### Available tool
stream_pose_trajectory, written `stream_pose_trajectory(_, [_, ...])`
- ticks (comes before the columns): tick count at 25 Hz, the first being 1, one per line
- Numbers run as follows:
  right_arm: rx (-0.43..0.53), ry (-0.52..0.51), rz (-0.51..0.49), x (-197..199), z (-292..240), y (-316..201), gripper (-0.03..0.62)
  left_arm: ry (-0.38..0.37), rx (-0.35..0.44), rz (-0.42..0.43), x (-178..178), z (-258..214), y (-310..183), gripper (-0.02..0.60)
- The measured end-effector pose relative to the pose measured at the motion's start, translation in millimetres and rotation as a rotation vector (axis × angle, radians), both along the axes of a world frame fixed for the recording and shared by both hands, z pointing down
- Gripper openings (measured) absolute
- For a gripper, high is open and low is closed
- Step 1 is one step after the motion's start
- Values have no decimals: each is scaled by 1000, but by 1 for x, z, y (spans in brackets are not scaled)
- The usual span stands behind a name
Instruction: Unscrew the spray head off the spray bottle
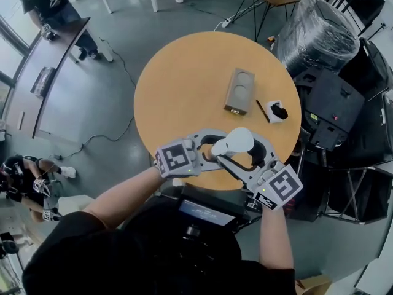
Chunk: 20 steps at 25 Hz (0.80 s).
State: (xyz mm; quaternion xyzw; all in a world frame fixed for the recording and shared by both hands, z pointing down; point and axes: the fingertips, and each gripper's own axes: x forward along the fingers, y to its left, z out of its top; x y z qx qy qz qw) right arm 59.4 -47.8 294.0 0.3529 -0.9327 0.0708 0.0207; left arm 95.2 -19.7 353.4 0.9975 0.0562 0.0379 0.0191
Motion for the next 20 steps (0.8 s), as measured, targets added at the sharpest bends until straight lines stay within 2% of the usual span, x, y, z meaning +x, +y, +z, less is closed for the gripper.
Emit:
stream_pose_trajectory(4, [-2,50,97,0,3,-7,331,-5,12,-176,1,2,-21,305])
stream_pose_trajectory(6, [0,67,141,-3,5,-10,291,-15,17,-218,1,5,-23,304])
stream_pose_trajectory(10, [-15,57,164,-5,6,-14,265,-23,14,-265,0,7,-23,305])
stream_pose_trajectory(15, [-6,29,98,-6,3,-10,255,-21,11,-204,2,7,-18,305])
stream_pose_trajectory(20, [33,49,-75,-15,-4,6,237,-18,8,-16,-3,3,1,302])
